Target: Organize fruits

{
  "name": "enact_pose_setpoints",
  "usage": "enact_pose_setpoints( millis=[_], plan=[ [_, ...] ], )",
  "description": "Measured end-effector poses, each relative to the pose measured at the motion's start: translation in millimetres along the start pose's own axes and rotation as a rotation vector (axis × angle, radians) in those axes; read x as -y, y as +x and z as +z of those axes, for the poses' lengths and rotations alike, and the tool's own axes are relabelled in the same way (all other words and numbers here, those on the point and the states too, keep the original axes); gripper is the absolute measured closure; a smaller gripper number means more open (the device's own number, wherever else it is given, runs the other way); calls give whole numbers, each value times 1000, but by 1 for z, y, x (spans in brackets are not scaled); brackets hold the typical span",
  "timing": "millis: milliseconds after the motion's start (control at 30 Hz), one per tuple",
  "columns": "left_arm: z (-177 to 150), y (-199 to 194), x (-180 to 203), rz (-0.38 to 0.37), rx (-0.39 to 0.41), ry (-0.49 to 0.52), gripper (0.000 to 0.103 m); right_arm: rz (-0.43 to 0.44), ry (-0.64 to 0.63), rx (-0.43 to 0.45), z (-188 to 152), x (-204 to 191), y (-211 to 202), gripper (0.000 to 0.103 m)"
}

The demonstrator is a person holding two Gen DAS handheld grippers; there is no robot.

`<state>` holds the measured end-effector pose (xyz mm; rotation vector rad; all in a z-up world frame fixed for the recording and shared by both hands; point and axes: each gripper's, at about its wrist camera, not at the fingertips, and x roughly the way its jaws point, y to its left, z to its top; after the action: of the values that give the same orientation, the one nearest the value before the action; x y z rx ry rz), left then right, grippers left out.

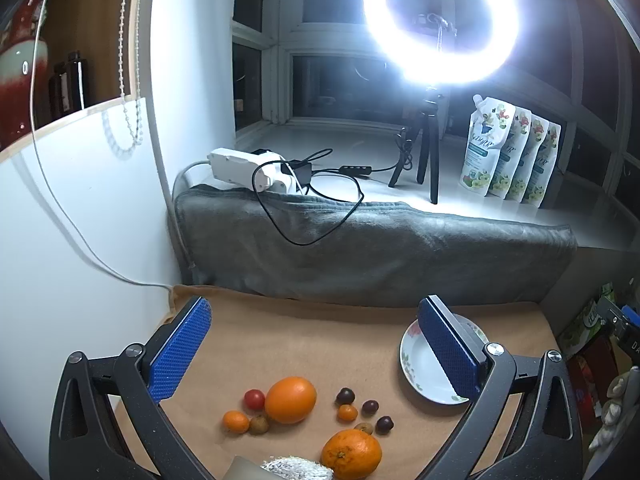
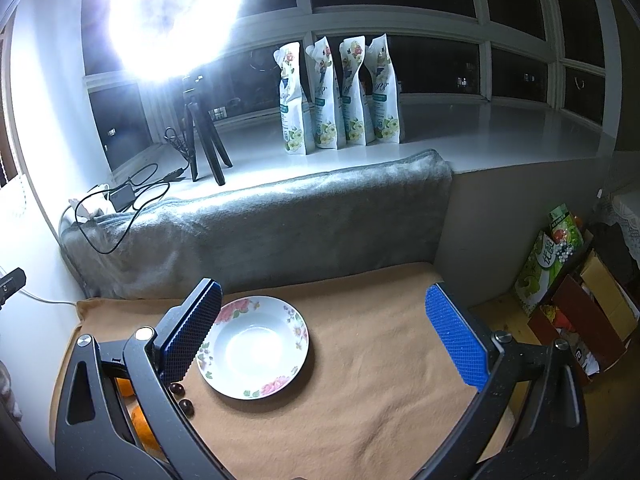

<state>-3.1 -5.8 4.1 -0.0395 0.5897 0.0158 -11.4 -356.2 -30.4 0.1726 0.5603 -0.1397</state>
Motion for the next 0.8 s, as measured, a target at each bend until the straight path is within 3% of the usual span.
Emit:
enact_pose_setpoints(
  millis=[800],
  plan=[
    [-6, -1, 0, 5, -5, 2, 1, 9, -5, -14, -7, -4, 0, 0]
  ],
)
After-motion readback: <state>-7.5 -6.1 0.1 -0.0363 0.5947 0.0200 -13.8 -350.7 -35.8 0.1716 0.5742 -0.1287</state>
